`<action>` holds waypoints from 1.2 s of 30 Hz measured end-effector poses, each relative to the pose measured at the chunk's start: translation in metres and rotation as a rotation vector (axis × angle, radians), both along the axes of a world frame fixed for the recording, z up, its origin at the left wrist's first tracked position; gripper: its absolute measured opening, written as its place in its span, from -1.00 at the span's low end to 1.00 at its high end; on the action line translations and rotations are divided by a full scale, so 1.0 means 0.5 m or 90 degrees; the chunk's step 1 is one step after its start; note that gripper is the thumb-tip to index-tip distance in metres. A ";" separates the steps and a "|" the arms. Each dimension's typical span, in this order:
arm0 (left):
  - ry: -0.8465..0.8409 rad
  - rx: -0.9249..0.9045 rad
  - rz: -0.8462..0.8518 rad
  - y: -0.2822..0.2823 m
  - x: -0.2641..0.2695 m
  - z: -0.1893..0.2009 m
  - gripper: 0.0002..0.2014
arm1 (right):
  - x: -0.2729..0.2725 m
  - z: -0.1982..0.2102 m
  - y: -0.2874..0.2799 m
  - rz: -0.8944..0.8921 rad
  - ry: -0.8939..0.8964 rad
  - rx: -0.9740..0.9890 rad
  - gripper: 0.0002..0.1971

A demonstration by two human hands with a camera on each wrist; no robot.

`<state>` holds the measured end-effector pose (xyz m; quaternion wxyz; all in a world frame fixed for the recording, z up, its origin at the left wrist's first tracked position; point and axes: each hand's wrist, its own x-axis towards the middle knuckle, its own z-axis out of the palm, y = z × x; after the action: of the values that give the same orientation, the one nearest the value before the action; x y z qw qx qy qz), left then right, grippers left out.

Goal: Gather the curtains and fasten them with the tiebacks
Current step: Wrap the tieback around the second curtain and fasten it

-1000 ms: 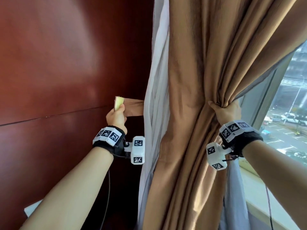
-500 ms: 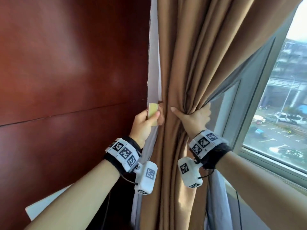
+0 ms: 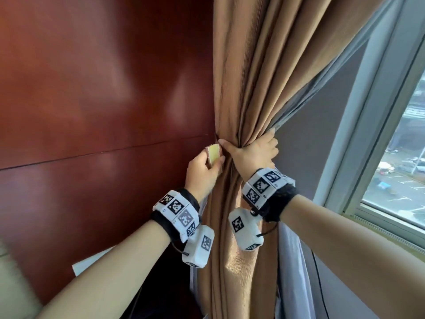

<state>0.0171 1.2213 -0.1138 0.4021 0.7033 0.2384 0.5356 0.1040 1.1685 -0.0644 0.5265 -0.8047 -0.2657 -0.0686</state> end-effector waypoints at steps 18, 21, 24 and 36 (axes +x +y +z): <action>0.103 0.085 0.039 -0.069 0.176 0.008 -0.68 | 0.136 0.030 -0.068 0.135 0.076 -0.009 -0.05; 0.121 0.046 0.069 -0.065 0.209 0.012 -0.68 | 0.180 0.026 -0.112 0.301 0.242 0.103 -0.36; 0.125 0.049 0.079 -0.057 0.232 0.014 -0.70 | 0.226 -0.004 -0.159 0.325 0.259 0.167 -0.39; 0.142 0.048 0.093 -0.077 0.317 0.005 -0.70 | 0.319 -0.098 -0.216 0.224 -0.036 -0.105 -0.54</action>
<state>0.1754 1.1826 -0.1113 0.3063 0.7541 0.3118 0.4902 0.2637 1.0605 -0.1135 0.4552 -0.7839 -0.4215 0.0237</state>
